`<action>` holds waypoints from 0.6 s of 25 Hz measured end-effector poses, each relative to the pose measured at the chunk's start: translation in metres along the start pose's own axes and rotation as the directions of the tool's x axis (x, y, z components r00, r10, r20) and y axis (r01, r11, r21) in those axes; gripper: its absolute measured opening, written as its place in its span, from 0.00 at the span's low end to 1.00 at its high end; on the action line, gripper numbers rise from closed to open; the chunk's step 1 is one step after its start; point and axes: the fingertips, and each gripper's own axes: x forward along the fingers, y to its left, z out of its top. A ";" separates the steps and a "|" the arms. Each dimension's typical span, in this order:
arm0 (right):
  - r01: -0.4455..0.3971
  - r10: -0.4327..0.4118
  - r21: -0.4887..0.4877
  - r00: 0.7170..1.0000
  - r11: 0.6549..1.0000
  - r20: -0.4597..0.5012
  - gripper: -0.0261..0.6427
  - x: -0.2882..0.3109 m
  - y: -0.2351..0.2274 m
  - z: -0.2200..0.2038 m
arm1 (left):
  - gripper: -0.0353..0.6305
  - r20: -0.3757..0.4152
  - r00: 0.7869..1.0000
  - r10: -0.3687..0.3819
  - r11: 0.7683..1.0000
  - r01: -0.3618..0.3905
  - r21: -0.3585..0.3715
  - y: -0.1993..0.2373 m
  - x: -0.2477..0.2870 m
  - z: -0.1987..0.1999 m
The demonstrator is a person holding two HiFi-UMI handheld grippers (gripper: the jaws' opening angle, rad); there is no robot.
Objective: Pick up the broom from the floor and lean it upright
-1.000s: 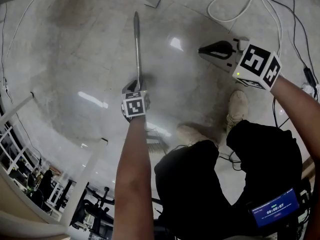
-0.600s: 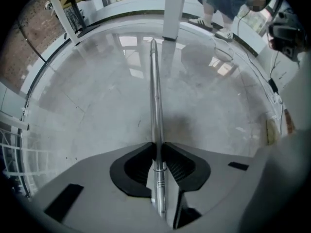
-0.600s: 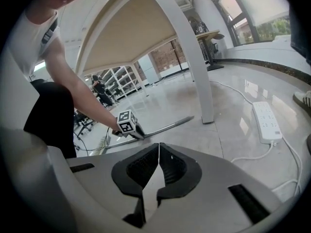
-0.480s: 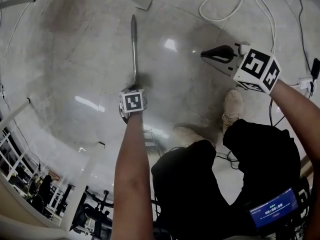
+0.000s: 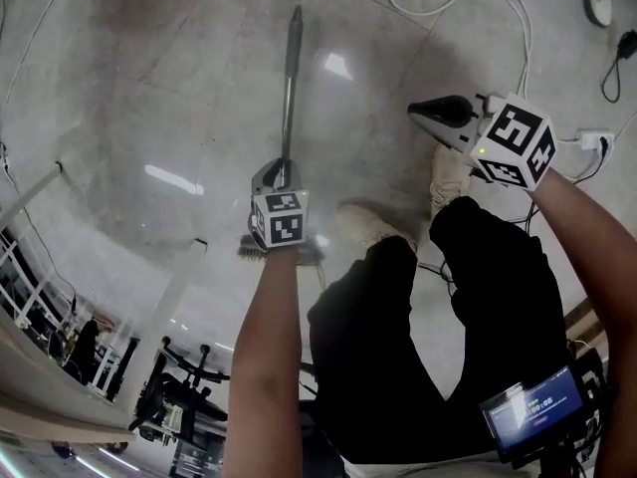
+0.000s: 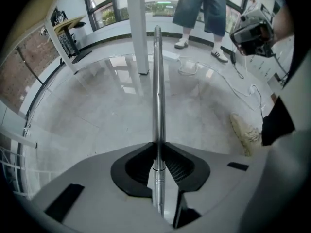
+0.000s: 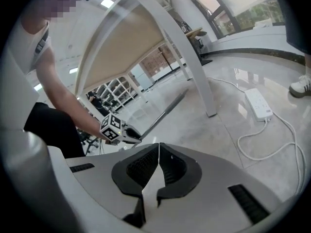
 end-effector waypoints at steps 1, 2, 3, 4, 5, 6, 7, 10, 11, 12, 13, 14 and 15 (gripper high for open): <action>-0.020 0.020 -0.002 1.000 1.000 0.000 0.07 -0.005 0.014 0.000 | 0.17 0.014 1.000 -0.003 1.000 0.002 0.009 -0.006 -0.015 -0.002; -0.040 0.040 -0.010 0.999 0.999 -0.005 0.07 -0.011 0.030 0.001 | 0.17 0.028 1.000 -0.006 1.000 0.005 0.018 -0.012 -0.032 -0.004; -0.058 0.058 -0.022 0.998 0.998 -0.014 0.07 -0.017 0.046 0.004 | 0.17 0.042 0.999 -0.008 1.000 0.007 0.024 -0.017 -0.050 -0.006; -0.072 0.072 -0.037 0.997 0.997 -0.026 0.07 -0.023 0.062 0.010 | 0.17 0.058 0.998 -0.009 1.000 0.007 0.027 -0.020 -0.070 -0.008; -0.085 0.083 -0.052 0.996 0.995 -0.036 0.07 -0.030 0.079 0.018 | 0.17 0.075 0.997 -0.007 1.000 0.005 0.026 -0.023 -0.090 -0.010; -0.096 0.093 -0.066 0.995 0.993 -0.043 0.07 -0.035 0.093 0.026 | 0.17 0.092 0.996 -0.001 1.000 -0.001 0.024 -0.024 -0.108 -0.012; -0.106 0.103 -0.076 0.994 0.991 -0.045 0.07 -0.038 0.105 0.033 | 0.17 0.111 0.994 0.007 1.000 -0.009 0.021 -0.024 -0.124 -0.013; -0.141 0.138 -0.091 0.990 0.986 -0.037 0.07 -0.034 0.123 0.043 | 0.17 0.159 0.987 0.034 0.999 -0.036 0.007 -0.025 -0.151 -0.016; -0.153 0.151 -0.095 0.988 0.984 -0.035 0.07 -0.031 0.126 0.045 | 0.17 0.170 0.985 0.044 0.999 -0.045 0.002 -0.026 -0.155 -0.018; -0.164 0.161 -0.102 0.986 0.981 -0.033 0.07 -0.029 0.130 0.047 | 0.17 0.178 0.982 0.054 0.999 -0.054 -0.006 -0.027 -0.159 -0.020; -0.172 0.170 -0.109 0.985 0.979 -0.032 0.07 -0.029 0.136 0.052 | 0.17 0.187 0.980 0.066 0.998 -0.064 -0.018 -0.027 -0.166 -0.022; -0.179 0.176 -0.119 0.984 0.977 -0.034 0.07 -0.030 0.144 0.060 | 0.17 0.197 0.977 0.078 0.997 -0.073 -0.036 -0.026 -0.177 -0.024; -0.182 0.179 -0.132 0.983 0.974 -0.041 0.07 -0.034 0.157 0.072 | 0.17 0.209 0.974 0.090 0.995 -0.079 -0.061 -0.024 -0.191 -0.026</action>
